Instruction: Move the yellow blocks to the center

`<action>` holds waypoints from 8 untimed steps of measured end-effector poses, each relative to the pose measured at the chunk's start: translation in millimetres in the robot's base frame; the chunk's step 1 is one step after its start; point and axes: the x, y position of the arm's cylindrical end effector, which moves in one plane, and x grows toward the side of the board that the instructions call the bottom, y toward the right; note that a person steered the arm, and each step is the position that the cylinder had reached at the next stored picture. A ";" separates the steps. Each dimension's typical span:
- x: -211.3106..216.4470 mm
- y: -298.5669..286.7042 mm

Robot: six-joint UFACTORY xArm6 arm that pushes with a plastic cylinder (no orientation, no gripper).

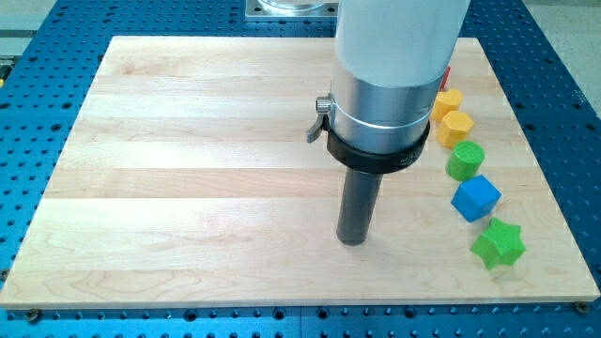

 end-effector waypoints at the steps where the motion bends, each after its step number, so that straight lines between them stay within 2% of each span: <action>1: -0.4 -6.8; 2: -3.4 -12.3; 3: -99.5 -18.8; 5: -299.6 8.3; 6: -361.0 35.8; 7: -360.3 118.0; 8: -342.4 236.5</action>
